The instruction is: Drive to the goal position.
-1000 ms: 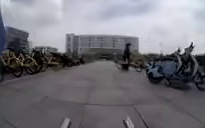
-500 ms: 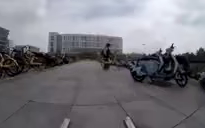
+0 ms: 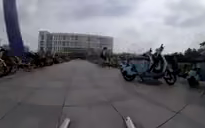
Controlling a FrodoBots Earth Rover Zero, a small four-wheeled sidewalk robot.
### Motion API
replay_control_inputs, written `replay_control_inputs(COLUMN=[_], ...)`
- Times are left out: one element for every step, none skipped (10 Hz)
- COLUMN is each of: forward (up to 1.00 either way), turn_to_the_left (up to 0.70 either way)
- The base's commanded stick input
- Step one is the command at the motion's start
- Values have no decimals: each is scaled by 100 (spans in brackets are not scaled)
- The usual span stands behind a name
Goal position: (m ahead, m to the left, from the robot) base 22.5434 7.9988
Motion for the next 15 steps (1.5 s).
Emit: replay_control_inputs(forward=[0,0,0,0,0,0,0,64,100,100,100,100,100,100,100], turn_to_the_left=[0,0,0,0,-14,-100,-100,-56,0,0,0,0,0,0,0])
